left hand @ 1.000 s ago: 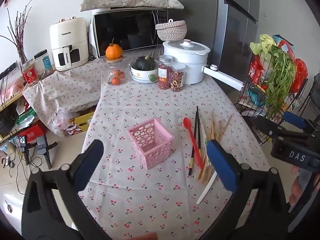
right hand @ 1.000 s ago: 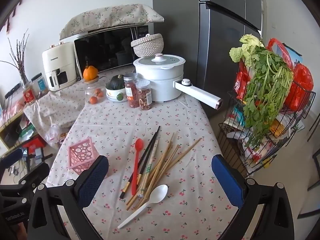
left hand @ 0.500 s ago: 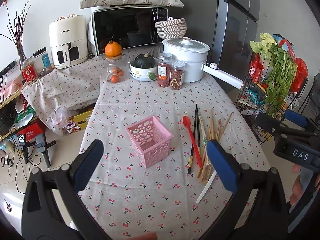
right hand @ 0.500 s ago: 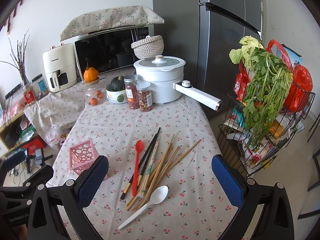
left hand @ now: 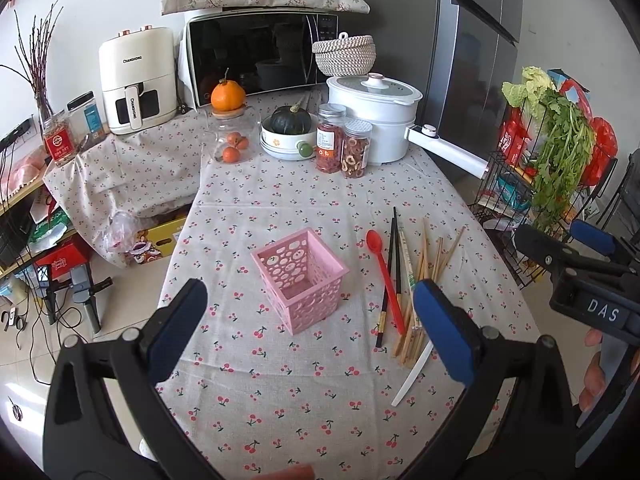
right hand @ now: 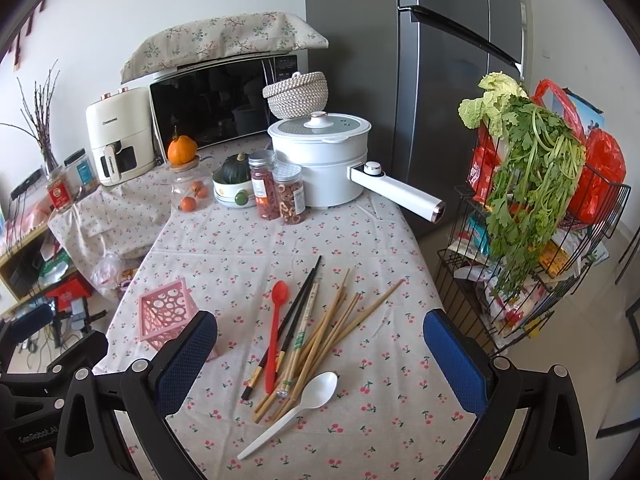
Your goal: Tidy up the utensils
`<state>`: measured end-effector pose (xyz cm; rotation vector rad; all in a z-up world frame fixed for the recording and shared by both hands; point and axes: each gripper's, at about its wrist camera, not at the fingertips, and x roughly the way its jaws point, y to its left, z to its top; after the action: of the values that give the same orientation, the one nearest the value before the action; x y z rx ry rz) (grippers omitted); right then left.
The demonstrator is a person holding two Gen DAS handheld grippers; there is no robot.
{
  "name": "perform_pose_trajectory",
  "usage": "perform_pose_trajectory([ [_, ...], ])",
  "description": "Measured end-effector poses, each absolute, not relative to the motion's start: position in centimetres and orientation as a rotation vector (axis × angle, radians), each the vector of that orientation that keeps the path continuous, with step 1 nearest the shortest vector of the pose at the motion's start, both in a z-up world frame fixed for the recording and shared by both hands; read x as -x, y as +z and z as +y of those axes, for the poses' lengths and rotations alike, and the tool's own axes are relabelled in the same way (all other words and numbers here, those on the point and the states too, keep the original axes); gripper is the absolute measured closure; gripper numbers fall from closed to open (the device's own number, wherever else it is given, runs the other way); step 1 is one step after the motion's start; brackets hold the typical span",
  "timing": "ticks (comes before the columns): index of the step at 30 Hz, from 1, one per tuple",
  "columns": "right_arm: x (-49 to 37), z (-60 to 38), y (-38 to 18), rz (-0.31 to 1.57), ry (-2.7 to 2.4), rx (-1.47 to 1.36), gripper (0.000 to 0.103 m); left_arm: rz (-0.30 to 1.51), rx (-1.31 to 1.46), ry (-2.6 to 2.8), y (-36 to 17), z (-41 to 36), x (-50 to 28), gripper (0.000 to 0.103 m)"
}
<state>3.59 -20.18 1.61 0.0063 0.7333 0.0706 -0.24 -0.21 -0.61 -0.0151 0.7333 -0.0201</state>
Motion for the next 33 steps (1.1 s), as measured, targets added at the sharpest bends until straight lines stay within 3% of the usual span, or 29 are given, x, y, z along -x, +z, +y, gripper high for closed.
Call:
perform_pose_trajectory([
  [33, -3.60, -20.15, 1.55, 0.734, 0.072, -0.009, 0.000, 0.744, 0.023, -0.017, -0.72, 0.21, 0.15, 0.001],
])
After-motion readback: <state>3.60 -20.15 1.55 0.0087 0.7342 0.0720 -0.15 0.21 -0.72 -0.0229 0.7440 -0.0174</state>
